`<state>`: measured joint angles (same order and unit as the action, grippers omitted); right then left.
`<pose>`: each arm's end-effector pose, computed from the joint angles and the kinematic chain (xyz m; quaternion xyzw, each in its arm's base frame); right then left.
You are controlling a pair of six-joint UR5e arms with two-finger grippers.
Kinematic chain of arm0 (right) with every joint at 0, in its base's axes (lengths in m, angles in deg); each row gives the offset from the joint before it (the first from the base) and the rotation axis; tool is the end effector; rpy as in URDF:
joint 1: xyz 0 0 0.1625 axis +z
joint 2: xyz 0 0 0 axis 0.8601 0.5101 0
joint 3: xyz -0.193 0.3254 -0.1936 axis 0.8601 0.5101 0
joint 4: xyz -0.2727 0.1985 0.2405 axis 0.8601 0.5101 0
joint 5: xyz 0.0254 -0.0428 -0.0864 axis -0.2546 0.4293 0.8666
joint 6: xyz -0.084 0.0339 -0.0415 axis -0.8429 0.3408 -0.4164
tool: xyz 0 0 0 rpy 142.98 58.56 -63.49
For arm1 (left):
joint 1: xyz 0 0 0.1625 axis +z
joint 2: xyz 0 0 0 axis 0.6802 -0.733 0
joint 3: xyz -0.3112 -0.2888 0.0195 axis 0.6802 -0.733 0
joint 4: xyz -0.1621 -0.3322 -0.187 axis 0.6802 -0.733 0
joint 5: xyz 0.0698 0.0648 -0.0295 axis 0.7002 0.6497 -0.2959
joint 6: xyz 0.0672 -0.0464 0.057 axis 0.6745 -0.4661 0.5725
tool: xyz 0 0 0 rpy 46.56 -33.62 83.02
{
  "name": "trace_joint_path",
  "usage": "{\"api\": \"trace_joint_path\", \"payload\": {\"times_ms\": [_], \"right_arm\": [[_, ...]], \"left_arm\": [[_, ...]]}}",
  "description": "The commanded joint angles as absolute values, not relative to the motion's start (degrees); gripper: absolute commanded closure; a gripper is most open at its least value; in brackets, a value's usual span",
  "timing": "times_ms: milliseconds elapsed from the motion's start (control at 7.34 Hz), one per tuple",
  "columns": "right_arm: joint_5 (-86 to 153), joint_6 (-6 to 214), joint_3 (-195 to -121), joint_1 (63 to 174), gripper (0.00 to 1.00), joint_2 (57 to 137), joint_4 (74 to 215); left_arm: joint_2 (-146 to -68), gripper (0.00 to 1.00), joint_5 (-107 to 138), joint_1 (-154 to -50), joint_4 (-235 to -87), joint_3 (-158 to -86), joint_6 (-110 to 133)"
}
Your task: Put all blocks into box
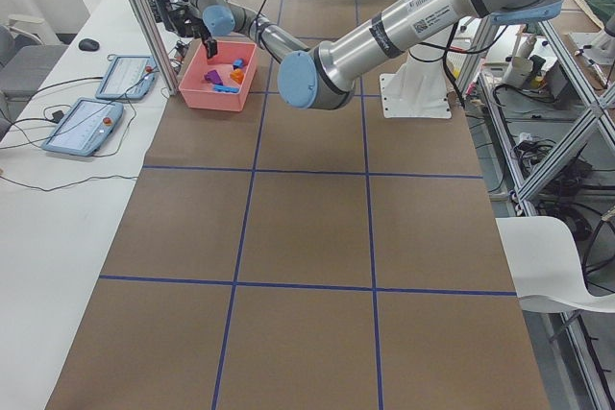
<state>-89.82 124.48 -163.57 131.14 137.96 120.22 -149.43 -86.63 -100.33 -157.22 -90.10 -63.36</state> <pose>-0.0601 -0.3442 0.6498 -0.0425 -0.4979 0.0390 0.8653 0.3842 -0.7481 0.1275 -0.0148 0.5044 -0.2938 0.8118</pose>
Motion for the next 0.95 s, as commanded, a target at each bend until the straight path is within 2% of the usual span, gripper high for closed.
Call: {"api": "trace_joint_path", "payload": {"times_ms": [0, 136, 409, 545, 817], "right_arm": [[-89.79, 128.54, -167.46, 131.49, 1.00, 123.67, 136.20], [-89.09, 128.54, -169.49, 131.75, 1.00, 117.60, 145.02], [-86.64, 128.62, -168.90, 128.78, 1.00, 101.11, 161.97], [-83.75, 128.62, -166.29, 125.81, 1.00, 92.40, 168.85], [-81.10, 137.16, -153.23, 120.54, 1.00, 75.86, 170.95]], "left_arm": [[-135.95, 0.00, -88.33, -102.97, -150.79, -103.46, -44.21], [-132.84, 0.00, -88.07, -103.50, -146.05, -108.13, -37.17], [-132.55, 0.00, -87.63, -102.98, -140.65, -110.38, -34.02], [-133.07, 0.00, -87.72, -102.19, -140.64, -109.94, -34.02], [-132.63, 0.00, -88.24, -101.66, -140.91, -110.37, -33.93]]}}
